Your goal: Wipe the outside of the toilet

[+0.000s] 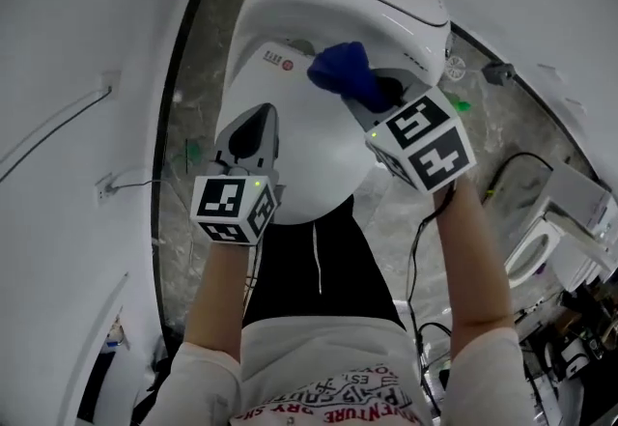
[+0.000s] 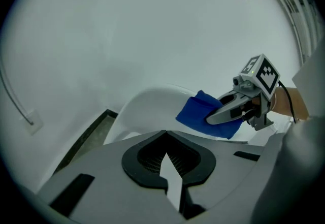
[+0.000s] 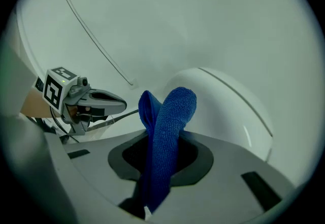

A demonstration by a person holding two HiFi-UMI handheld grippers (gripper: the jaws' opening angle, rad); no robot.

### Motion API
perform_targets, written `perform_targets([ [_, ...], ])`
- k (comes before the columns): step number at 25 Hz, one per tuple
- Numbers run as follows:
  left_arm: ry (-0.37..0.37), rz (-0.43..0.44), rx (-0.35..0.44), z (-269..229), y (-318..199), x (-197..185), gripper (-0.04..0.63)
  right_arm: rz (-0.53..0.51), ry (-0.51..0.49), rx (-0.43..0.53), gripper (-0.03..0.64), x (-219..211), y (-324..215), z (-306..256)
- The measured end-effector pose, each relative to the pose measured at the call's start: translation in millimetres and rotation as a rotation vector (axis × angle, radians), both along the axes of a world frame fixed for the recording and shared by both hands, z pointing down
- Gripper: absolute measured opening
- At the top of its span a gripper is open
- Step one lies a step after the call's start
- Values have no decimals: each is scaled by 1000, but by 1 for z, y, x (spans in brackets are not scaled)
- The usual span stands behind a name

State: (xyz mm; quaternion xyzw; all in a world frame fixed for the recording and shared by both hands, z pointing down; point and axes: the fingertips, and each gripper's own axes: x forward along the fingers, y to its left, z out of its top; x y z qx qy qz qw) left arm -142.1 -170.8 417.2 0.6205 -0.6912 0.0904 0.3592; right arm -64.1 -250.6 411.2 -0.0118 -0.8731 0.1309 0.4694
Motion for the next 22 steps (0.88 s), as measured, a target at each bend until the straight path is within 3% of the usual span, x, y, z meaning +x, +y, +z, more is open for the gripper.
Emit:
perform_targets([
  [8, 1, 187, 3, -9, -78, 111, 6, 292, -100, 115, 75, 116, -99, -33],
  [14, -11, 281, -19, -4, -110, 158, 6, 509, -121, 180, 75, 171, -160, -16],
  [22, -1, 313, -99, 44, -98, 178, 6, 486, -177, 136, 75, 166, -163, 54],
])
